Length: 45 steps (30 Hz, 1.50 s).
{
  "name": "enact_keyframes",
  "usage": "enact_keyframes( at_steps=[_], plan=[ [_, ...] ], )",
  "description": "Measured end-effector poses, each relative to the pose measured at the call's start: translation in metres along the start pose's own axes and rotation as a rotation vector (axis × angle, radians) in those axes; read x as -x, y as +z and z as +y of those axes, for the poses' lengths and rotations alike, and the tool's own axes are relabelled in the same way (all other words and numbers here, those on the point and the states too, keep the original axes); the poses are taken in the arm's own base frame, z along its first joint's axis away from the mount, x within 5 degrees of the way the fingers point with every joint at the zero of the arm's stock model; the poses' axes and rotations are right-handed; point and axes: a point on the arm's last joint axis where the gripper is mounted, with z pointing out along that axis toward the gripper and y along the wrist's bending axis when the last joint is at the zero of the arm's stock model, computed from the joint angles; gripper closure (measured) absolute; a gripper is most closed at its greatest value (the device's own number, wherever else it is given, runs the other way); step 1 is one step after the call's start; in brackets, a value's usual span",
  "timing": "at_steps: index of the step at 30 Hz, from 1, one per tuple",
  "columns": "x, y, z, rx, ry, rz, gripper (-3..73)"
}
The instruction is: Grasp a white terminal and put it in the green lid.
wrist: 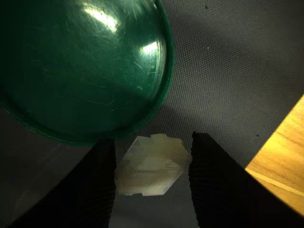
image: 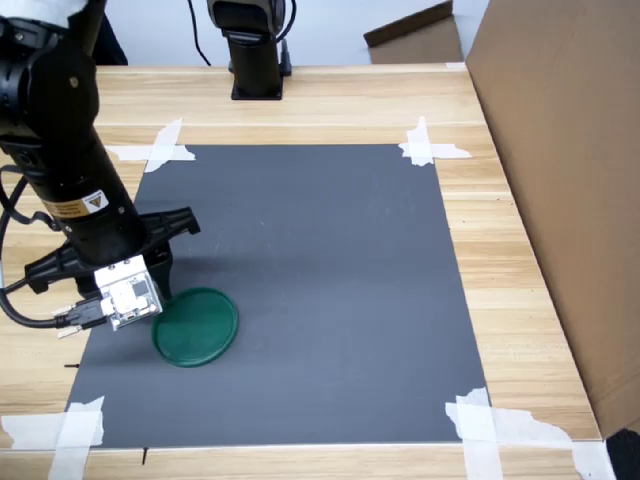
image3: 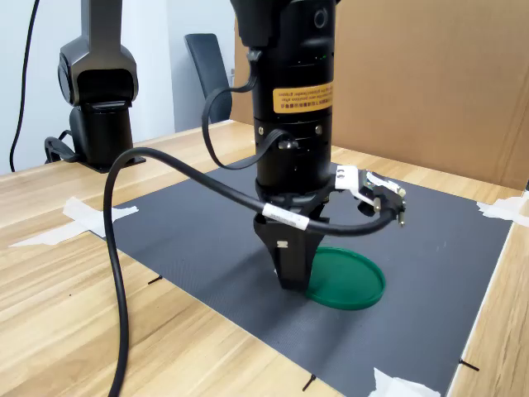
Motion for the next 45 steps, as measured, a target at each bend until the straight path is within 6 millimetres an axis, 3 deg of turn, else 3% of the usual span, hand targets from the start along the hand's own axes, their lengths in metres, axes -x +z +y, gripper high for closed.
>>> enact_keyframes(
  at_steps=[10,15,21,27,45],
  plan=[
    [0.003,-0.041,0.003,-0.034,0.004,-0.084,33.0],
    [0.004,-0.041,0.004,-0.028,-0.016,-0.094,33.0],
    [0.022,-0.040,0.027,-0.024,-0.086,-0.098,33.0],
    [0.026,-0.040,0.031,-0.031,-0.076,-0.099,33.0],
    [0.028,0.005,0.030,0.018,-0.053,-0.055,33.1]
  ],
)
